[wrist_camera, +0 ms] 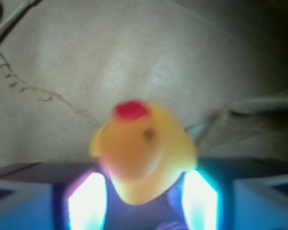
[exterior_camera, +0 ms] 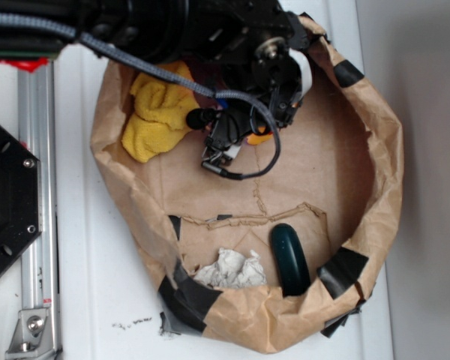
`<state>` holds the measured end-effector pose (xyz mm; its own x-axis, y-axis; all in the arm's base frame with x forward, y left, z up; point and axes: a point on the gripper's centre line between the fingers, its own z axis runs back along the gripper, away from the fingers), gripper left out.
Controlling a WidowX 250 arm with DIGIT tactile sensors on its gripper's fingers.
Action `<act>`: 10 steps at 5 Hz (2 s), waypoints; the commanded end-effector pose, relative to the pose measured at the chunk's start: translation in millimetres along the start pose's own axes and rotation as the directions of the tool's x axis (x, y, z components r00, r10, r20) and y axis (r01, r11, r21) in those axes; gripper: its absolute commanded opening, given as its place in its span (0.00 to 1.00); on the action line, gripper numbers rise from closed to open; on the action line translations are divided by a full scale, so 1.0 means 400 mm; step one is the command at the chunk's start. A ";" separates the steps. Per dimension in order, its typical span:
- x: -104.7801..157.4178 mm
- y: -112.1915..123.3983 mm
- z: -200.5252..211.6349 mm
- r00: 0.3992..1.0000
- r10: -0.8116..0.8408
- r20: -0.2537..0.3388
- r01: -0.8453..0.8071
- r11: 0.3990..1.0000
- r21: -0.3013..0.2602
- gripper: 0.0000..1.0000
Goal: Grab the yellow duck.
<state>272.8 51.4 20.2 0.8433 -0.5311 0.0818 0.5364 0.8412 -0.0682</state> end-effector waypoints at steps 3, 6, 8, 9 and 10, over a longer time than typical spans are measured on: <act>0.037 -0.026 0.036 0.993 -0.086 0.079 0.084 0.996 0.028 1.00; 0.048 -0.019 0.034 0.991 -0.076 0.109 0.069 0.995 0.070 0.00; 0.048 -0.016 0.031 0.992 -0.073 0.103 0.066 0.996 0.067 0.00; 0.047 -0.017 0.029 0.992 -0.072 0.103 0.065 0.996 0.064 0.00; 0.046 -0.020 0.029 0.992 -0.073 0.100 0.067 0.996 0.066 0.00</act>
<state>281.9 45.5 21.9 0.8223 -0.5469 0.1572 0.5578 0.8294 -0.0319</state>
